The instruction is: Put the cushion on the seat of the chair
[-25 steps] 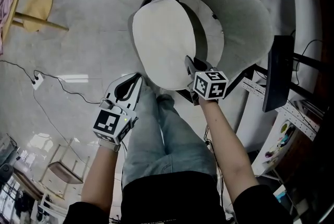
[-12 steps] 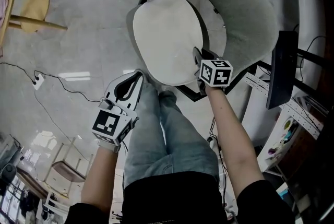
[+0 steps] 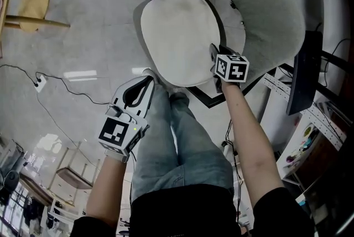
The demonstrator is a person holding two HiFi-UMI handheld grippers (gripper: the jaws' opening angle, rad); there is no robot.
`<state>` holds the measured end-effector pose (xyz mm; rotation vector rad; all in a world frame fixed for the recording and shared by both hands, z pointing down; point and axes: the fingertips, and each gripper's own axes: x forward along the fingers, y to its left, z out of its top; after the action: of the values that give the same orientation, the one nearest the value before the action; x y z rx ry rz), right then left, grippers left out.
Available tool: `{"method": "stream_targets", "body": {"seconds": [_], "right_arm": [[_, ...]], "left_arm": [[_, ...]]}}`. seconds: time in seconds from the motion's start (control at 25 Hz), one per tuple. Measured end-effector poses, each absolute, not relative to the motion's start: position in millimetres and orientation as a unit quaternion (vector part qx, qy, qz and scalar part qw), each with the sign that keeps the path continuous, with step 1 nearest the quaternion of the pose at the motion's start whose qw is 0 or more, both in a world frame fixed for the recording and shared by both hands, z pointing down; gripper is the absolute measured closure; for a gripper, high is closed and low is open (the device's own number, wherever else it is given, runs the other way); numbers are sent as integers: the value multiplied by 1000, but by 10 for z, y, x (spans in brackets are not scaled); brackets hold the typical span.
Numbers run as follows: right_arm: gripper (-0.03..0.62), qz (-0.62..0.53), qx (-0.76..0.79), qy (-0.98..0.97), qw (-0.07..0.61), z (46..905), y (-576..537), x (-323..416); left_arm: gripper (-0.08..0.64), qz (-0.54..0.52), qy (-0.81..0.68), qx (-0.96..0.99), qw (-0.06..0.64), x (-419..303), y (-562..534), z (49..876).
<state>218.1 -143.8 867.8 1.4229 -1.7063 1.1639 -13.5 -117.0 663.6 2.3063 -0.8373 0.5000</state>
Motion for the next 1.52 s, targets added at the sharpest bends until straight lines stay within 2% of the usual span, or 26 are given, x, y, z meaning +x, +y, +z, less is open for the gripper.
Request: {"method": "stream_targets", "body": {"seconds": [0.52,0.72,0.88,1.28,1.52], "right_arm": [[501,442,538,-627,350,9165,-1497,2351],[466,446,545,-615,355,9262,-1481,2410],[409,453,556,-599,356,9307,-1459,2496],[370,433,576,-591,362,9106,-1494,2600],[370,417,582,-606,348,8835,-1585,2590]], "left_arm": [[548,200,-315,868,327,-160,-1110,6827],[548,201,-314,867,332,-158,-1075,6847],[548,196,-318,865,334,-179,-1031,6867],[548,192,-326,867,323,-282,-940,6768],[548,182,-333,871,310,-301,-915,6620]]}}
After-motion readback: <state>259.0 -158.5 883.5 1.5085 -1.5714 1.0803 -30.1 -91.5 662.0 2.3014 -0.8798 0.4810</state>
